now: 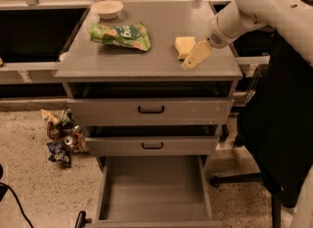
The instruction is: Place sponge into bottom drawer
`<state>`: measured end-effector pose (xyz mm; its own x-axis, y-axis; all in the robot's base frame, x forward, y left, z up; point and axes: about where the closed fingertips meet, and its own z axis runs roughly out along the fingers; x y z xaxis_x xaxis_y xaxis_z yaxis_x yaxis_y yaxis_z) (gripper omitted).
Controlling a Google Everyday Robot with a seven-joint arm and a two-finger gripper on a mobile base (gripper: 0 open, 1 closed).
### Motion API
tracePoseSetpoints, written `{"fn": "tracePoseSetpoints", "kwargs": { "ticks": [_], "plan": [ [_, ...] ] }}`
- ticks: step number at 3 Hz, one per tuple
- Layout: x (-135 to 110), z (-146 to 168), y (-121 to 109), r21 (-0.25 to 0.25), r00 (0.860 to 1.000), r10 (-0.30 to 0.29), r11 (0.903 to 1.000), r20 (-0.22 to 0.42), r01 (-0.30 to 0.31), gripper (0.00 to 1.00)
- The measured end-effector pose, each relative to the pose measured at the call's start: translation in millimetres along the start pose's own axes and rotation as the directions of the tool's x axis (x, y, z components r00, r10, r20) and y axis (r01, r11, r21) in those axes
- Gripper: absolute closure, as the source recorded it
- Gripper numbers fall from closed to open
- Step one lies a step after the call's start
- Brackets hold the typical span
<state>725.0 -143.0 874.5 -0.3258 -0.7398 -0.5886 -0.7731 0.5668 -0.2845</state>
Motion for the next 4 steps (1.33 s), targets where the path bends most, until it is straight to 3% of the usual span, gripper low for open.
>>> {"fn": "tracePoseSetpoints", "kwargs": {
  "ticks": [1,2,4],
  "plan": [
    [0.0,0.0,0.0,0.0,1.0,0.0,1.0,0.0,0.0,0.0],
    [-2.0,11.4,-4.0,-0.003,0.998,0.037,0.9993,0.045,-0.037,0.0],
    [-8.5,45.9,-27.6,0.009,0.979,0.167,0.9856,0.113,-0.169,0.0]
  ]
}}
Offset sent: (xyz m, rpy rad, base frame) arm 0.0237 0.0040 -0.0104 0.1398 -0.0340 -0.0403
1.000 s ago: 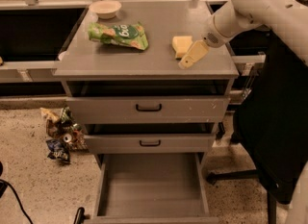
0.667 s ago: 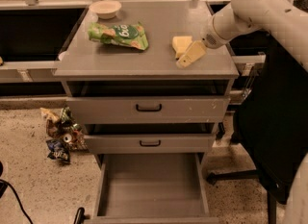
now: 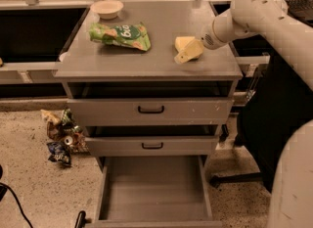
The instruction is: Place sponge into bottom drawer
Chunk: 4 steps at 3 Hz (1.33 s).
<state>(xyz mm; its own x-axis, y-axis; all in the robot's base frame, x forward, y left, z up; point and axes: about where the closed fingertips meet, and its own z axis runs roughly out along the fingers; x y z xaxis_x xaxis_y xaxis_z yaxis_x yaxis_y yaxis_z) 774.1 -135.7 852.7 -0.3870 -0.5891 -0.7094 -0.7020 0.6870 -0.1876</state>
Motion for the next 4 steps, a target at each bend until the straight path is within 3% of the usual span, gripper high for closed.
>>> {"fn": "tracePoseSetpoints", "kwargs": {
  "ticks": [1,2,4],
  "plan": [
    [2.3,12.4,-7.0,-0.003,0.999,0.048,0.9989,0.008,-0.048,0.0],
    [7.2,22.4,-9.4,-0.013,0.996,0.085,0.9963,0.006,-0.085,0.18],
    [5.4,20.7,-9.1,-0.017,0.994,0.103,0.9946,0.031,-0.102,0.65]
  ]
}}
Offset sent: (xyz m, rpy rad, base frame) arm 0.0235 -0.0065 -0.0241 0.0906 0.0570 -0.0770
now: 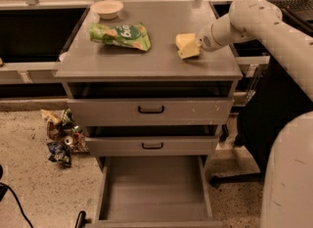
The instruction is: Place sponge into bottom drawer
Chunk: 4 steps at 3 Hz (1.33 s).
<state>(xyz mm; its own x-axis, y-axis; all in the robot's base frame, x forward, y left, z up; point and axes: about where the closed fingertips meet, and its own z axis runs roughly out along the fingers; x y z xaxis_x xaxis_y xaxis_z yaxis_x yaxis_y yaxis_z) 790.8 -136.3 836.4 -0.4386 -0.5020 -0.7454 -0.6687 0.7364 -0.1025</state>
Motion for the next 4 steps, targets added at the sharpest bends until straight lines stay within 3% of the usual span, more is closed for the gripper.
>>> {"fn": "tracePoseSetpoints", "kwargs": {
  "ticks": [1,2,4],
  "plan": [
    [-17.3,-27.7,1.8,0.008,0.997,-0.033,0.9994,0.07,0.032,0.88],
    [-33.7,-58.1,5.7,0.009,0.987,-0.077,0.997,0.137,0.077,1.0],
    [-36.1,-58.8,9.5,-0.014,0.984,-0.091,0.9954,0.15,0.095,1.0]
  ]
}}
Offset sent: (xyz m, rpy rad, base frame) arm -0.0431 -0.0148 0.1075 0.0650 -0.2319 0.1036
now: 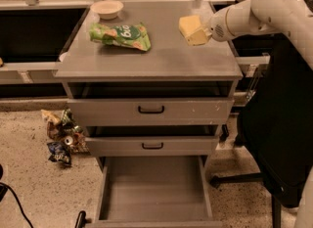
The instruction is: Place sponge into bottom drawer
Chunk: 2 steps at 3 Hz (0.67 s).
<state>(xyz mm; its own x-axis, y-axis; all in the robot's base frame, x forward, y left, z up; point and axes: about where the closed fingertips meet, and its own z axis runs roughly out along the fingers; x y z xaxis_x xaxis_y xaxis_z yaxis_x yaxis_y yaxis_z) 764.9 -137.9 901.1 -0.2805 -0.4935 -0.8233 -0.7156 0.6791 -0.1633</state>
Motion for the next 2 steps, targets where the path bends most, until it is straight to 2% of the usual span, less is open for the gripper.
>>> {"fn": "tracePoseSetpoints", "kwargs": {
  "ticks": [1,2],
  "plan": [
    [-5.8,-25.8,35.6,-0.114,0.998,-0.046,0.9922,0.04,0.05,1.0],
    [-8.2,-67.6,93.0,-0.229,0.987,-0.13,0.9622,0.093,0.148,1.0]
  ]
}}
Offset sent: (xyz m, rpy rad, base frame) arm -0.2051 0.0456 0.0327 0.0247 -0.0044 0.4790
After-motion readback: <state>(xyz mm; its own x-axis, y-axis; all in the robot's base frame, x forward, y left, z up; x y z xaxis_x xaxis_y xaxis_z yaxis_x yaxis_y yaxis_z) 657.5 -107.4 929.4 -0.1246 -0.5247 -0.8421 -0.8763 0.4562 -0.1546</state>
